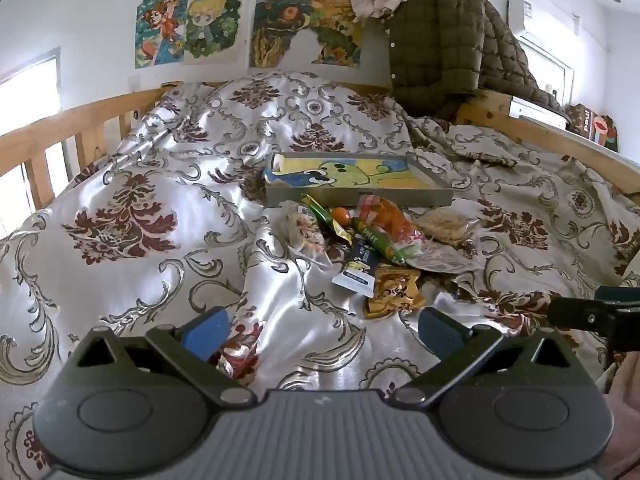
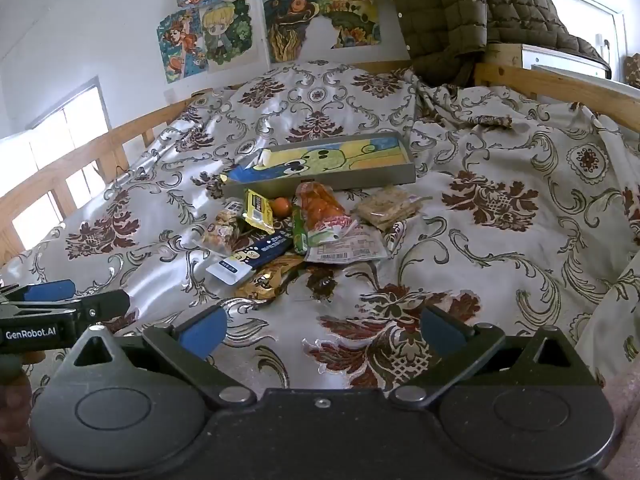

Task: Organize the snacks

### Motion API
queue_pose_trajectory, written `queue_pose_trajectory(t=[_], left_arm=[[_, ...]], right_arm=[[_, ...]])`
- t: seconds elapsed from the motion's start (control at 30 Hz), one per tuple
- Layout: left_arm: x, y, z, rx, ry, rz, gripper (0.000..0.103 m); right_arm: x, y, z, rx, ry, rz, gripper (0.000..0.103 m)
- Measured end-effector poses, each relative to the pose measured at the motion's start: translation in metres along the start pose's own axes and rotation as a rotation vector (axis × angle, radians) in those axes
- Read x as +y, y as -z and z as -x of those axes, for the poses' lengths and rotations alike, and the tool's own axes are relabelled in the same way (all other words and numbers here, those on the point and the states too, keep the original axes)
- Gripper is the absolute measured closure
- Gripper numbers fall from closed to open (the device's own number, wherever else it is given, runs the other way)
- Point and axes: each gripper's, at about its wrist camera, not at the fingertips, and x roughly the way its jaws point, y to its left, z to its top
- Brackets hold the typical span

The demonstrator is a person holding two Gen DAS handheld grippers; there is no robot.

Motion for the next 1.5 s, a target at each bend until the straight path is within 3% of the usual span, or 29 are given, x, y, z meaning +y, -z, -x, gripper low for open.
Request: queue_pose_trajectory(t=[1.5], left_arm=[[0.0049,-0.0011,0.0007,0.004,0.003,0.007,0.000]], right_arm=[[-0.0001,0.0000,0.0007,-0.004,0.000,-0.002,0.001]])
